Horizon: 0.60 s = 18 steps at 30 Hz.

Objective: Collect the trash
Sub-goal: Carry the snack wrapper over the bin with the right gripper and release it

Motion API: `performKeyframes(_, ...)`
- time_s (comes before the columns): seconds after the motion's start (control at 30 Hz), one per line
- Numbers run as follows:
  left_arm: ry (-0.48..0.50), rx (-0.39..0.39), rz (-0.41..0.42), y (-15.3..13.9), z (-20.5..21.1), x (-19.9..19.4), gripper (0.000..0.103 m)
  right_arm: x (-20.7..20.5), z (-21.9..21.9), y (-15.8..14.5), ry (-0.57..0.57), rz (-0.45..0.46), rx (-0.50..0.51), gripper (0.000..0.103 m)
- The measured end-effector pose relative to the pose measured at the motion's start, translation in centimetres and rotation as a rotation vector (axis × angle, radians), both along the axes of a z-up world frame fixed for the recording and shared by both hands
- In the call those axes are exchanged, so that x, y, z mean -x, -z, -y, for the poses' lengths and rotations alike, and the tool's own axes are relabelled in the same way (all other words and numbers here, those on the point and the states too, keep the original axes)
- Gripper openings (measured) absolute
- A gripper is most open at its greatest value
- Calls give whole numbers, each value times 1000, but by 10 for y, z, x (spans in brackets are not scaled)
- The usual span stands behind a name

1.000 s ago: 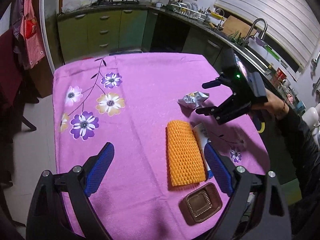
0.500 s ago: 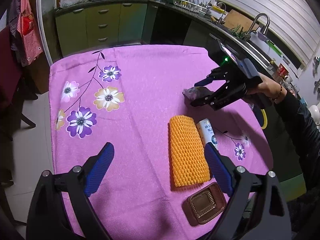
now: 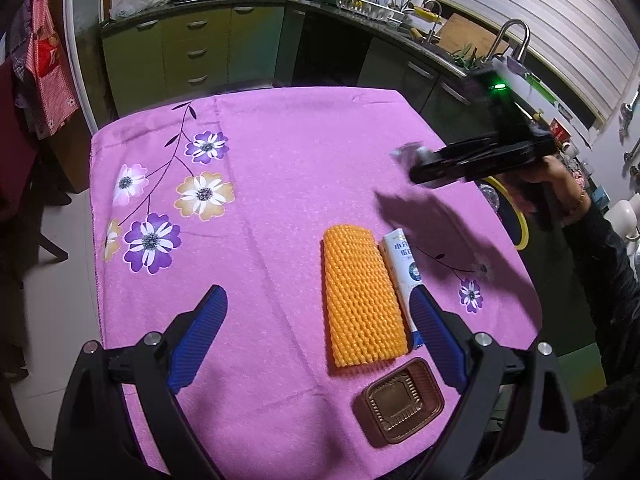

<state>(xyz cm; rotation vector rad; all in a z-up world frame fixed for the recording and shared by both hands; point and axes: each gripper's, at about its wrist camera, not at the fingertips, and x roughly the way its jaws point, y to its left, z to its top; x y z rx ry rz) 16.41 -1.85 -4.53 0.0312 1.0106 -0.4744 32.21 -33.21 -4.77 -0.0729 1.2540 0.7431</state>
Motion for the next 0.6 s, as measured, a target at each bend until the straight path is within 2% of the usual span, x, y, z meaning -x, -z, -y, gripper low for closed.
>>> performKeyframes(0.13,21,2,5,0,8,4,88,23,48,-29,106,50,6,45)
performKeyframes(0.3,43,9,3,1,18,7,88,59,150,-41,341,82,119,46)
performKeyframes(0.43,60,-3,5,-1,27,10,88,78,223,-18,527,56,283,46)
performKeyframes(0.53,73,-20,7,-2,33,13,88,89,262,7,617,4,337,46)
performKeyframes(0.6,75,-31,6,-1,35,14,89,91,273,19,643,-14,354,47)
